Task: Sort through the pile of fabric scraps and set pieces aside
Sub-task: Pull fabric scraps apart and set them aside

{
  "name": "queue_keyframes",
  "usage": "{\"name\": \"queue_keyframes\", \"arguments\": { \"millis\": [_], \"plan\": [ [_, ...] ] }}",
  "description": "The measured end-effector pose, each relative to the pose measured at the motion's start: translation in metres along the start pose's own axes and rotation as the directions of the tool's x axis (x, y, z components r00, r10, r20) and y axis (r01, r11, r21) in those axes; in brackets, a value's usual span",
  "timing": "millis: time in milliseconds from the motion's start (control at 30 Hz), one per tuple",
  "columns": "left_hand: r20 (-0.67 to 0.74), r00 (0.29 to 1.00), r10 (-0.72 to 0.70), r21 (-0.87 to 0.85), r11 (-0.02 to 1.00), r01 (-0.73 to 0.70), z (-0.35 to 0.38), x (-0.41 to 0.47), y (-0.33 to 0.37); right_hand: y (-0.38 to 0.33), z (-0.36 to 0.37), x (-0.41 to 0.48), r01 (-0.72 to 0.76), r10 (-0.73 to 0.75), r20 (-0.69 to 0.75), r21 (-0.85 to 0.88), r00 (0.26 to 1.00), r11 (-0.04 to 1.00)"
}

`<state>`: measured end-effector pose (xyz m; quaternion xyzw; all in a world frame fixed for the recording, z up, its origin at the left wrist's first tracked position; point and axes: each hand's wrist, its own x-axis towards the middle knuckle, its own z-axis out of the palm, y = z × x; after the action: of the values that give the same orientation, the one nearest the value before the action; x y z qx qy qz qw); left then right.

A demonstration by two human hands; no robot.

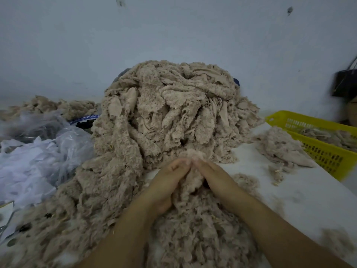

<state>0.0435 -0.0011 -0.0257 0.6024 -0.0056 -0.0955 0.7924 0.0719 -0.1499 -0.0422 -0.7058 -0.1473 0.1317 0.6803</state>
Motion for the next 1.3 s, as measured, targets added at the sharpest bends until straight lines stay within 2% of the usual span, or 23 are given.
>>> {"name": "queue_keyframes", "arguments": {
  "millis": [67,133,200,367,600,700,767,900,1067,1133,1233,1300],
  "plan": [
    [0.006,1.000,0.000,0.037,0.999,0.000,0.003,-0.002,0.001,-0.006,-0.004,0.003,0.016,0.008,-0.126,0.184,0.992,0.983],
    [0.012,1.000,-0.010,-0.036,0.999,0.010,0.001,-0.003,0.005,-0.014,-0.012,0.007,0.024,0.087,-0.263,0.391,0.961,0.920],
    [0.027,0.999,-0.035,-0.128,0.991,0.038,-0.001,-0.003,0.009,-0.019,-0.021,0.008,0.057,0.160,-0.373,0.509,0.914,0.859],
    [0.029,0.996,-0.079,-0.211,0.974,0.083,-0.006,-0.003,0.013,-0.018,-0.027,0.006,0.119,0.217,-0.436,0.623,0.874,0.773],
    [-0.006,0.995,-0.096,-0.156,0.983,0.094,-0.019,0.002,0.017,-0.020,-0.037,0.006,0.241,0.242,-0.525,0.689,0.816,0.683],
    [-0.032,0.996,-0.083,-0.204,0.976,0.075,-0.021,0.003,0.018,-0.019,-0.038,0.007,0.262,0.234,-0.535,0.693,0.812,0.672],
    [-0.085,0.995,-0.052,-0.214,0.976,0.033,-0.022,0.003,0.018,-0.019,-0.037,0.008,0.261,0.178,-0.508,0.675,0.843,0.690],
    [-0.150,0.986,0.070,-0.019,0.997,-0.074,-0.016,0.000,0.015,-0.023,-0.028,0.005,0.223,-0.012,-0.314,0.645,0.949,0.731],
    [-0.022,0.977,0.213,0.237,0.950,-0.202,-0.001,-0.006,0.007,-0.020,-0.005,-0.004,0.166,-0.166,-0.042,0.486,0.985,0.858],
    [-0.035,0.967,0.252,0.278,0.932,-0.233,0.002,-0.004,0.006,-0.020,0.000,-0.006,0.156,-0.155,-0.034,0.394,0.987,0.906],
    [-0.101,0.948,0.301,0.187,0.942,-0.280,0.003,-0.003,0.007,-0.018,0.002,-0.006,0.160,-0.134,-0.131,0.219,0.982,0.962],
    [-0.122,0.938,0.324,0.200,0.934,-0.296,0.002,-0.003,0.008,-0.016,0.000,-0.007,0.164,-0.143,-0.129,0.170,0.981,0.972]
  ]
}}
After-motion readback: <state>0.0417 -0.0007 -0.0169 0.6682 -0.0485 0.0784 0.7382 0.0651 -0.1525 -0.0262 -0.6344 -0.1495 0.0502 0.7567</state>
